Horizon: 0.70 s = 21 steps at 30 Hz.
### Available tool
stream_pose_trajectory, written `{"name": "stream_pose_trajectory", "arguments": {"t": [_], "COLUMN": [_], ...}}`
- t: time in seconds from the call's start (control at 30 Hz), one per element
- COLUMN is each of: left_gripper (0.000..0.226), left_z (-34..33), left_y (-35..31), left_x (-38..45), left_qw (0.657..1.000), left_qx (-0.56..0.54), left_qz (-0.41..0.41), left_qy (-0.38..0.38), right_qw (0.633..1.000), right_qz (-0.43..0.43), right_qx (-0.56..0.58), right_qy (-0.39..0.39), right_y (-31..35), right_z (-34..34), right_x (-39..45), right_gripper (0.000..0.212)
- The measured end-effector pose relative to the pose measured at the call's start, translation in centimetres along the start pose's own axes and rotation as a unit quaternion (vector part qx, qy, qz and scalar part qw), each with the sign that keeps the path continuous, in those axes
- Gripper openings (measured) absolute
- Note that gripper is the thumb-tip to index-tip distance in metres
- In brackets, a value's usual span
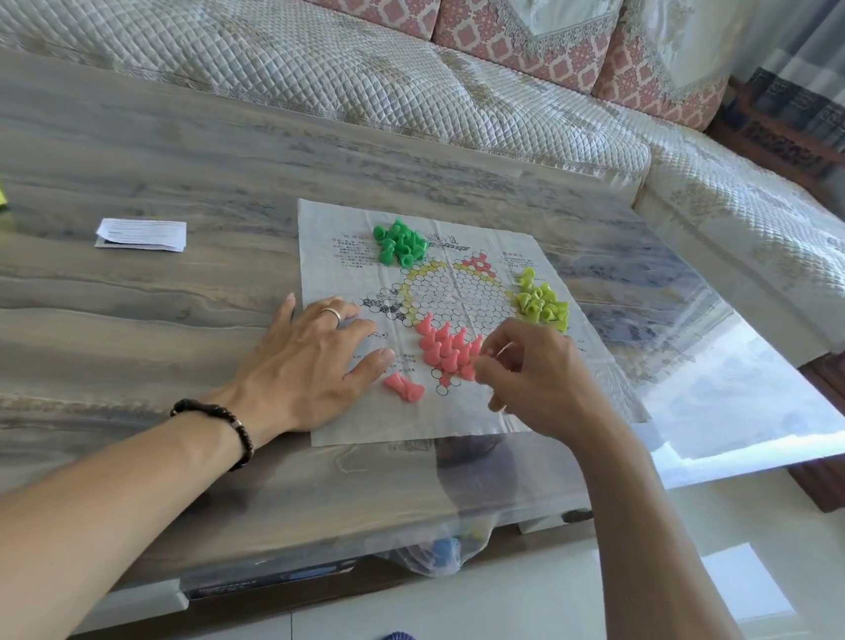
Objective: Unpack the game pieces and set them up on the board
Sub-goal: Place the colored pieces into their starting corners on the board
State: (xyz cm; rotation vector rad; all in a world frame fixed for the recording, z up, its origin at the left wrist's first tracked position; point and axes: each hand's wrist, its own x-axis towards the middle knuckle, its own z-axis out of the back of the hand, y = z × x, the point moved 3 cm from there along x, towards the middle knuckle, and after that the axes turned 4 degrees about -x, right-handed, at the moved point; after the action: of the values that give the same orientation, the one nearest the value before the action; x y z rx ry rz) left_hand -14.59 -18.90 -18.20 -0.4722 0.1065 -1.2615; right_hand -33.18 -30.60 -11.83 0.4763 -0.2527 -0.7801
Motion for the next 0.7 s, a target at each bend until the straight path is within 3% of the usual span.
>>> {"name": "stream_pose_trajectory", "arguments": {"t": [0.13, 0.7], "left_gripper": [0.068, 0.062], "left_z": [0.1, -0.1], "left_y": [0.0, 0.1], "left_x": [-0.1, 0.0], "left_qw": [1.000, 1.000], "left_qx": [-0.001, -0.007], "left_qz": [-0.002, -0.003], "left_qy": [0.000, 0.000], "right_qw": [0.999, 0.997], "right_qz": [0.016, 0.005], "right_qx": [-0.020, -0.075], "right_qy": [-0.047, 0.002], "right_y": [-0.4, 0.3], "right_z": [0.2, -1.5], "right_x": [0.2, 0.9], "right_gripper": [0.018, 0.007]}}
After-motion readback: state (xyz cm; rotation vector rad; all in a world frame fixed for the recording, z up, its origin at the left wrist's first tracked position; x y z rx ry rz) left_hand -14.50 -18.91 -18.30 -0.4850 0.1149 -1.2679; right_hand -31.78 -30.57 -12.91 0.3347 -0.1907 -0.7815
